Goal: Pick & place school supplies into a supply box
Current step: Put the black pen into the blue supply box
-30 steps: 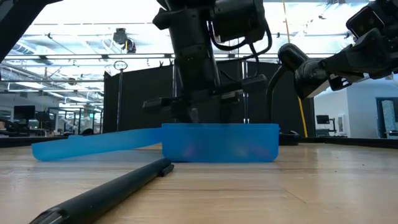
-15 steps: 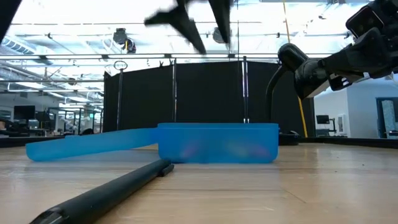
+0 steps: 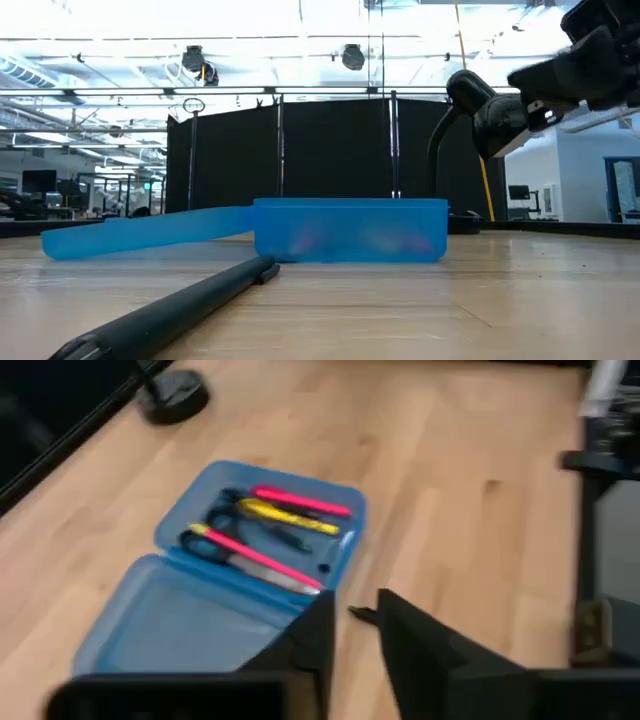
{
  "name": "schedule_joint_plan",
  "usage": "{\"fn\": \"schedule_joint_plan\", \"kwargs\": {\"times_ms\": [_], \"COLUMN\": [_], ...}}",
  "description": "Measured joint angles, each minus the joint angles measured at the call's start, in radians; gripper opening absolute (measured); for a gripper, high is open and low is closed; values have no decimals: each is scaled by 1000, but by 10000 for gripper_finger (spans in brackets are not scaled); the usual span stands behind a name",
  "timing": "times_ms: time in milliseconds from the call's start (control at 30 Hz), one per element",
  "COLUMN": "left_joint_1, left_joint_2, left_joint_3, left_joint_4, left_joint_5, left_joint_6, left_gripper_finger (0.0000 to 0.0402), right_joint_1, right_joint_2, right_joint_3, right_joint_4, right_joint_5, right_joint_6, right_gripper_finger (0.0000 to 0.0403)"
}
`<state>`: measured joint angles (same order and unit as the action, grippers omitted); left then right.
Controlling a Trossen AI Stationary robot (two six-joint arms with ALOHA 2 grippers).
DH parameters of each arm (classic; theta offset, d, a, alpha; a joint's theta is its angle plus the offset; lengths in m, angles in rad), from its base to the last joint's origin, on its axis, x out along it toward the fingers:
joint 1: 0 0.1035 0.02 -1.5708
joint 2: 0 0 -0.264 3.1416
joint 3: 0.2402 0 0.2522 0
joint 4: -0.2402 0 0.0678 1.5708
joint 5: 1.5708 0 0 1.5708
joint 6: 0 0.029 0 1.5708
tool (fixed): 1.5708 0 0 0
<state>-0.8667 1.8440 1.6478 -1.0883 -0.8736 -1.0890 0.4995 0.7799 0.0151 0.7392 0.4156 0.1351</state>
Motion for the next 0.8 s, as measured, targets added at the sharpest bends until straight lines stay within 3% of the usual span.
{"fn": "schedule_joint_plan", "kwargs": {"times_ms": [100, 167, 300, 400, 500, 600, 800], "left_joint_1": [-31, -32, -29, -15, 25, 76, 159], "left_joint_2": [-66, -102, -161, -226, -313, -385, -464], "left_joint_3": [-184, -331, -633, -845, -1045, -1227, -1437], "left_joint_4": [243, 472, 1025, 1344, 1574, 1772, 2064], "left_joint_5": [-16, 34, 186, 250, 254, 326, 445], "left_joint_6": [114, 248, 632, 811, 896, 939, 1026], "left_gripper_finger": [28, 8, 9, 4, 5, 3, 3], "right_joint_1": [0, 0, 0, 0, 0, 0, 0], "right_joint_2": [0, 0, 6, 15, 23, 30, 69], "right_joint_3": [0, 0, 0, 0, 0, 0, 0], "right_joint_4": [35, 34, -21, -41, -23, -27, -3], "right_joint_5": [0, 1, 1, 3, 4, 4, 5], "right_joint_6": [-18, -17, 34, 63, 77, 111, 170], "right_gripper_finger": [4, 4, 4, 4, 4, 4, 4]}}
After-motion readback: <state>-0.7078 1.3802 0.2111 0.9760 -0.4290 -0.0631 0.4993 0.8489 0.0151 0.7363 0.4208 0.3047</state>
